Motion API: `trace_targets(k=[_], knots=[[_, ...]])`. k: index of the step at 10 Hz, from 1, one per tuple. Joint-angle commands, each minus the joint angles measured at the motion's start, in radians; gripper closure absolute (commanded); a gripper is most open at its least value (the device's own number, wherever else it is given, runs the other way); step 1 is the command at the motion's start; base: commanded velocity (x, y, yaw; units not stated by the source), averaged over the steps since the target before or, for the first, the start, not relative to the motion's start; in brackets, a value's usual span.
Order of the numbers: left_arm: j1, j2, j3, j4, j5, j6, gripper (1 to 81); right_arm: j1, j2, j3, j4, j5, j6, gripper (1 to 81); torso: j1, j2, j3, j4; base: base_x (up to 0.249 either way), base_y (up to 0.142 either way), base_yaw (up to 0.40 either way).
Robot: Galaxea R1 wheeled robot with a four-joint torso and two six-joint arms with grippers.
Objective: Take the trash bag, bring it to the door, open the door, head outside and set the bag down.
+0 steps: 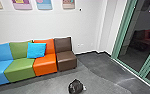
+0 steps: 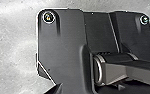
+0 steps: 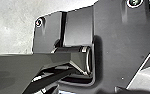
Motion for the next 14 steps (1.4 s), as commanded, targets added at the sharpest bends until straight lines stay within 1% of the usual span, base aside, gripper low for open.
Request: trace_targets(k=[1,9,14], knots=[[-0.036,-0.002,-0.002,0.011,0.054,0.002,1.0,0.033,-0.007,0.010,-0.008,-0.054,0.002,1.0,0.000,0.000,0.000,0.000,0.149,-0.063,0.000],[-0.036,-0.002,-0.002,0.011,0.054,0.002,1.0,0.033,-0.007,0.009,-0.008,-0.054,0.002,1.0,0.000,0.000,0.000,0.000,0.149,-0.062,0.000],[-0.036,-0.002,-0.002,0.009,0.054,0.002,1.0,0.034,-0.007,0.009,-0.008,-0.054,0.002,1.0,0.000,0.000,0.000,0.000,0.149,0.000,0.000]])
